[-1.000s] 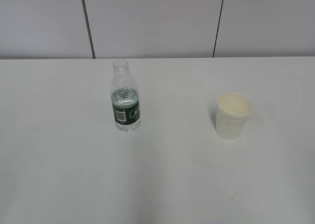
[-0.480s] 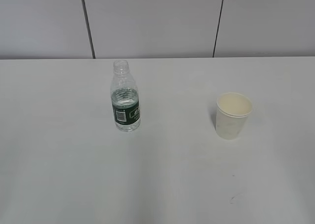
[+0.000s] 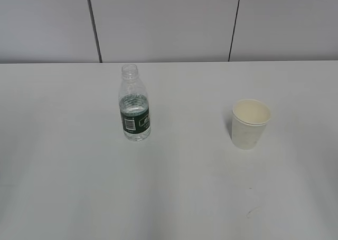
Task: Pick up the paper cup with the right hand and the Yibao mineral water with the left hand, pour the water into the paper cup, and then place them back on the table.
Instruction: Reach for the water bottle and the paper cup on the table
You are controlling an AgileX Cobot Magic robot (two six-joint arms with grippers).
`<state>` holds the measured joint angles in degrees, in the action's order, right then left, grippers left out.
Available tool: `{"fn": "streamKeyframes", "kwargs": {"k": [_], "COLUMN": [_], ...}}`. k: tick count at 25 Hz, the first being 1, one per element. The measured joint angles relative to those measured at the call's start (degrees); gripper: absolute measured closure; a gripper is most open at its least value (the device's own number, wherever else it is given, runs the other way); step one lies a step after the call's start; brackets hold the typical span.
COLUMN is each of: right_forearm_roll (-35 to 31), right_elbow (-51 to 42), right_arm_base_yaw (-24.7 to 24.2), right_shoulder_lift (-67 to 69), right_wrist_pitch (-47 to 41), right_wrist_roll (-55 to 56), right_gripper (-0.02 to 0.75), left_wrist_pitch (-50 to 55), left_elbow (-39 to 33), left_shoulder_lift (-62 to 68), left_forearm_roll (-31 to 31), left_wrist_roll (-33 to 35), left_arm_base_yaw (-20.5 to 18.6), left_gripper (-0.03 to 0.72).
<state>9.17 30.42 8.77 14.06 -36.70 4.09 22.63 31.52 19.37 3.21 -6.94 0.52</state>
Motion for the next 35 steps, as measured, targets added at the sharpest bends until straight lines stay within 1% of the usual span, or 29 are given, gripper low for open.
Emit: {"fn": "streamKeyframes", "kwargs": {"k": [6,9,12,14,20,23,27,29,31,35], "right_forearm_roll": [1.66,1.76,1.76,1.76,1.89,1.89,0.94,-0.56,-1.17,-2.08], "right_elbow": [0.00,0.00,0.00,0.00,0.00,-0.23,-4.17,-6.80,-9.48,-12.96], "right_arm_base_yaw": [0.00,0.00,0.00,0.00,0.00,0.00,0.00,0.00,0.00,0.00], "right_shoulder_lift": [9.21,15.16,20.21,23.59,32.75,35.62,37.40,37.40,37.40,37.40], "right_wrist_pitch": [10.01,15.19,19.81,23.37,32.93,36.70,42.54,45.40,48.04,51.66], "right_wrist_roll": [0.00,0.12,0.79,0.92,1.38,1.38,1.38,1.38,1.48,1.48], "right_gripper": [0.153,0.153,0.153,0.153,0.153,0.153,0.153,0.153,0.153,0.153], "left_wrist_pitch": [-16.13,-22.16,-26.37,-29.20,-35.32,-40.88,-48.98,-50.90,-52.69,-57.16], "left_elbow": [0.00,0.00,-0.11,-0.24,-0.24,-0.24,-0.24,-0.24,-0.24,-1.50], "left_shoulder_lift": [13.18,19.98,24.81,26.99,32.78,36.26,41.94,44.50,46.31,47.86], "left_forearm_roll": [-0.01,2.74,5.53,6.33,6.72,6.77,9.21,11.59,13.26,14.29], "left_wrist_roll": [0.00,0.00,0.00,0.00,0.00,-0.31,-2.51,-4.88,-5.64,-7.80], "left_arm_base_yaw": [0.00,0.00,0.00,0.00,0.00,0.00,0.00,0.00,0.00,0.00], "left_gripper": [0.220,0.220,0.220,0.220,0.220,0.220,0.220,0.220,0.220,0.220]}}
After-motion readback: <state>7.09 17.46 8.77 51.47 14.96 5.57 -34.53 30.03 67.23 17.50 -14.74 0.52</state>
